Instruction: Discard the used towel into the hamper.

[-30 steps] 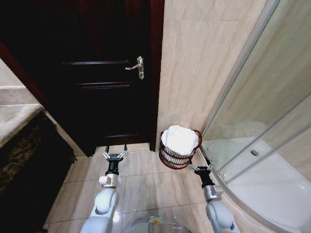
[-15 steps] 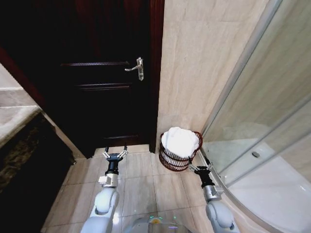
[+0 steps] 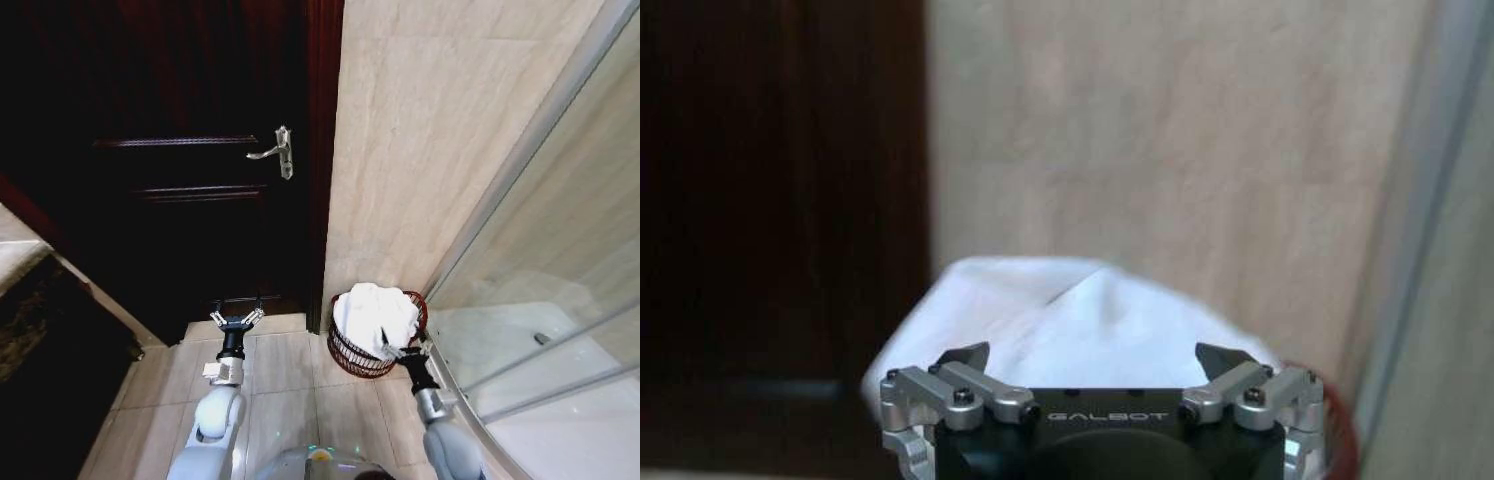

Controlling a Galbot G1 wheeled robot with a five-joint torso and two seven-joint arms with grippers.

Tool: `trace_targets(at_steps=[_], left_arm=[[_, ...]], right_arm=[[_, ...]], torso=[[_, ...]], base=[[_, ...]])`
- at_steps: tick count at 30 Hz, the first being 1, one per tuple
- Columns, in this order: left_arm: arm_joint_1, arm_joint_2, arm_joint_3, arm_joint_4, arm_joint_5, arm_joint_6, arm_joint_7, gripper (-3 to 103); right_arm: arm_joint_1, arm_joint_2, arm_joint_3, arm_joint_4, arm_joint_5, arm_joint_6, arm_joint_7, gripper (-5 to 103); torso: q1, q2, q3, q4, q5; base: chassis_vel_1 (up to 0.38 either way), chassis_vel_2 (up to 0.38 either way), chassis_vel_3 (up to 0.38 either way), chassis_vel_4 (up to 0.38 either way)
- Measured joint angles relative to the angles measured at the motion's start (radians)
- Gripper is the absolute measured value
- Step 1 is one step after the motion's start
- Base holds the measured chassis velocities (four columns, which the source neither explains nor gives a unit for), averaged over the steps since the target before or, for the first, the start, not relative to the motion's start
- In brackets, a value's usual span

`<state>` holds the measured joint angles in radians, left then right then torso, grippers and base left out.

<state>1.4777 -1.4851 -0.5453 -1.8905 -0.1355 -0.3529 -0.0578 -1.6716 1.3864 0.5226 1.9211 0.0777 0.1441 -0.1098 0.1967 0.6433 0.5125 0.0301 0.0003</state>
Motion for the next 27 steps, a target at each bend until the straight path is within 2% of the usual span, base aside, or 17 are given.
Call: trace_targets(at_steps=[2, 6, 13, 21, 22, 25, 27], left_arm=[[-0.003, -0.001, 0.000, 0.000, 0.001, 0.003, 0.000, 100], [-0.006, -0.004, 0.003, 0.002, 0.004, 0.003, -0.001, 100], [-0.005, -0.003, 0.004, 0.002, 0.005, 0.003, -0.001, 100], [-0.010, 0.008, 0.003, -0.006, 0.003, 0.008, -0.001, 100], [-0.012, 0.009, 0.003, -0.006, 0.003, 0.010, -0.001, 100], [-0.014, 0.009, 0.004, -0.006, 0.003, 0.010, -0.001, 100], [-0.017, 0.010, 0.007, -0.003, 0.005, 0.012, -0.001, 100]], right_arm=[[-0.019, -0.010, -0.017, 0.031, 0.015, -0.073, -0.036, 100], [0.029, -0.014, -0.017, 0.018, 0.022, -0.136, -0.057, 100], [0.142, -0.013, -0.003, -0.067, -0.007, -0.178, -0.058, 100], [0.245, -0.047, -0.005, -0.187, -0.023, -0.224, -0.135, 103], [0.270, -0.056, -0.005, -0.208, -0.021, -0.240, -0.153, 96], [0.290, -0.063, -0.003, -0.224, -0.015, -0.252, -0.161, 93], [0.313, -0.072, 0.002, -0.241, -0.003, -0.261, -0.170, 84]], torso=[[0.000, 0.001, 0.000, 0.0000, -0.0006], [0.000, 0.001, 0.000, 0.0003, -0.0006], [0.001, 0.001, 0.001, 0.0004, -0.0003], [0.001, 0.002, 0.001, 0.0003, -0.0003], [0.001, 0.002, 0.002, 0.0003, -0.0003], [0.001, 0.002, 0.002, 0.0003, -0.0003], [0.001, 0.002, 0.002, 0.0003, -0.0002]], base=[[0.060, -0.073, -0.069, 0.047], [0.055, -0.030, -0.052, 0.041], [0.000, 0.000, 0.000, 0.000], [0.000, 0.000, 0.000, 0.000], [0.000, 0.000, 0.000, 0.000], [0.000, 0.000, 0.000, 0.000], [0.000, 0.000, 0.000, 0.000]])
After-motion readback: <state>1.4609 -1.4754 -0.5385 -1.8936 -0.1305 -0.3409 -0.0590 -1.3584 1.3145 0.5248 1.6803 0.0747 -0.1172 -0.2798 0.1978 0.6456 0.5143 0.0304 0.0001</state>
